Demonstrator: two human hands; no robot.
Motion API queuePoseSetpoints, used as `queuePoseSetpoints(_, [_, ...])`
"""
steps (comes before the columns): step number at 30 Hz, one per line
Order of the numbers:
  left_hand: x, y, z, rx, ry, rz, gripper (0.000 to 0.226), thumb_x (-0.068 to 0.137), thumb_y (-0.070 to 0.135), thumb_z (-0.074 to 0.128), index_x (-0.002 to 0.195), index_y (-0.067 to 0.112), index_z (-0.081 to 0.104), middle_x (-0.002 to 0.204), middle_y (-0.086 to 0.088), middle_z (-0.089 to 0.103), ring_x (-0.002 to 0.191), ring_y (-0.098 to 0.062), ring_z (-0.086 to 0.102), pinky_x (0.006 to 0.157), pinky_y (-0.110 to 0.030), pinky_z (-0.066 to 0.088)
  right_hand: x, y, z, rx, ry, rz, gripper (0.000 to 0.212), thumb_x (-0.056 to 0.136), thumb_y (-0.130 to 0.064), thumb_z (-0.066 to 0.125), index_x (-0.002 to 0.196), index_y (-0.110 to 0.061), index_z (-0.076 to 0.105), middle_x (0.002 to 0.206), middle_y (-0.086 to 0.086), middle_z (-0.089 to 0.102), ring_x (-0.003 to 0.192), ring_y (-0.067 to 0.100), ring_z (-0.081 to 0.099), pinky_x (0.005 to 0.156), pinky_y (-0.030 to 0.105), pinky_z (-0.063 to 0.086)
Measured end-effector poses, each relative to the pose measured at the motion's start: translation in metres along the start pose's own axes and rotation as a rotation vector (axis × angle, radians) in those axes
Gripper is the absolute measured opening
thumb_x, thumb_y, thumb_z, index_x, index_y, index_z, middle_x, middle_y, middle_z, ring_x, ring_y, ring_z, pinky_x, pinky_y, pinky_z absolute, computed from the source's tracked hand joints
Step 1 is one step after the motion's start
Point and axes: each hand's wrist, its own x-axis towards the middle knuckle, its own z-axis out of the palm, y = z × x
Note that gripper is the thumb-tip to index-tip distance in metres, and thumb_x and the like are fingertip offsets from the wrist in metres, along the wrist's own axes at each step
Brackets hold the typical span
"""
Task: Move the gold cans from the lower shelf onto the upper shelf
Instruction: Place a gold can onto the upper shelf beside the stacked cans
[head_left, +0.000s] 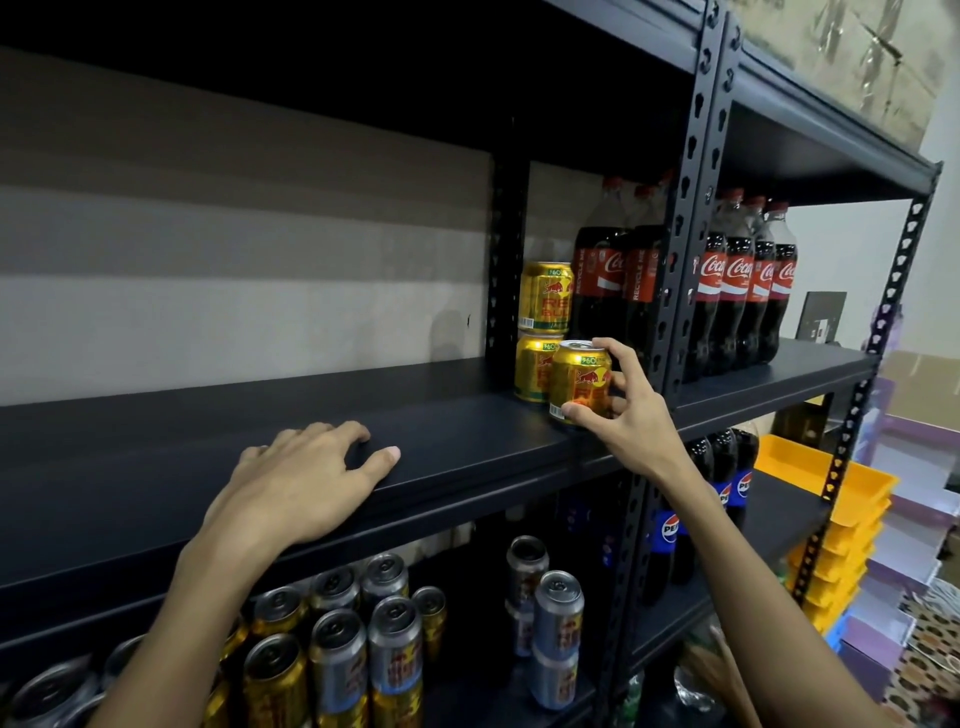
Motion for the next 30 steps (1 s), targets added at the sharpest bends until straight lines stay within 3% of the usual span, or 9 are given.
queuePoseSetpoints(5, [0.001,-0.002,0.001,0.002,0.007,0.001,0.064,0.091,0.074,0.021,0.141,0.04,0.041,0.146,0.007,0.046,0.133,-0.021,0.043,0.103,-0.047,0.035,-0.001,0.001,0.0,0.005,-0.003,0.003,0.079,0.084,-0.03,0.082,0.145,-0.046,0.034,0.129,0.002,0.063,0.106,0.01,0.07,0.094,0.03,0.059])
queuePoseSetpoints(10, [0.001,-0.001,0.001,-0.009,0.02,0.001,0.063,0.092,0.074,0.022,0.14,0.039,0.042,0.145,0.006,0.047,0.132,-0.021,0.043,0.102,-0.046,0.034,-0.007,0.003,0.003,0.031,0.001,0.019,0.098,0.082,-0.034,0.084,0.156,-0.046,0.021,0.138,-0.012,0.05,0.122,0.003,0.057,0.1,0.016,0.046])
queuePoseSetpoints(12, [-0.001,0.001,0.001,-0.021,0.047,-0.001,0.061,0.093,0.072,0.024,0.137,0.038,0.046,0.141,0.005,0.051,0.128,-0.022,0.047,0.099,-0.045,0.036,-0.014,0.004,0.009,0.036,0.095,-0.004,0.098,0.082,-0.032,0.085,0.157,-0.042,0.022,0.141,-0.016,0.043,0.129,0.001,0.049,0.103,0.018,0.041])
queuePoseSetpoints(15, [-0.009,0.004,0.005,-0.009,0.219,0.006,0.054,0.096,0.066,0.029,0.132,0.033,0.052,0.129,0.001,0.06,0.113,-0.025,0.057,0.084,-0.041,0.04,-0.034,0.007,0.026,0.02,0.364,-0.069,0.084,0.085,-0.03,0.083,0.154,-0.028,0.035,0.151,-0.008,0.042,0.139,0.001,0.04,0.11,0.029,0.04])
queuePoseSetpoints(17, [-0.018,0.009,0.008,0.041,0.357,0.004,0.05,0.098,0.061,0.03,0.126,0.03,0.057,0.117,0.0,0.066,0.101,-0.027,0.062,0.072,-0.037,0.038,-0.053,0.007,0.042,0.031,0.512,-0.142,0.069,0.089,-0.025,0.078,0.148,-0.017,0.044,0.147,-0.004,0.047,0.138,0.006,0.044,0.111,0.036,0.043])
queuePoseSetpoints(20, [-0.029,0.013,0.021,0.203,0.535,0.012,0.048,0.1,0.054,0.029,0.107,0.026,0.068,0.089,0.0,0.07,0.078,-0.025,0.064,0.059,-0.033,0.034,-0.083,0.007,0.068,0.004,0.665,-0.293,0.048,0.089,-0.014,0.072,0.133,-0.008,0.054,0.132,0.003,0.053,0.124,0.023,0.054,0.099,0.038,0.049])
queuePoseSetpoints(22, [-0.035,0.009,0.033,0.233,0.642,0.043,0.05,0.102,0.047,0.03,0.094,0.021,0.072,0.079,0.0,0.07,0.067,-0.025,0.063,0.056,-0.031,0.034,-0.105,0.009,0.088,-0.017,0.696,-0.351,0.035,0.087,-0.007,0.069,0.119,-0.003,0.057,0.12,0.004,0.055,0.11,0.025,0.056,0.088,0.034,0.048])
queuePoseSetpoints(26, [-0.038,-0.01,0.057,0.225,0.833,0.125,0.046,0.103,0.039,0.036,0.093,0.016,0.076,0.091,0.0,0.075,0.082,-0.024,0.07,0.072,-0.039,0.042,-0.144,0.022,0.132,-0.005,0.481,-0.267,0.014,0.089,-0.009,0.062,0.099,0.0,0.066,0.104,0.008,0.058,0.098,0.017,0.057,0.083,0.024,0.047])
queuePoseSetpoints(30, [-0.037,-0.021,0.073,0.271,1.086,0.208,0.033,0.101,0.032,0.049,0.098,0.017,0.078,0.098,0.002,0.076,0.09,-0.02,0.072,0.078,-0.038,0.043,-0.159,0.049,0.179,0.016,0.105,-0.041,0.018,0.087,-0.008,0.061,0.104,-0.013,0.066,0.103,-0.006,0.053,0.096,0.011,0.058,0.079,0.02,0.048])
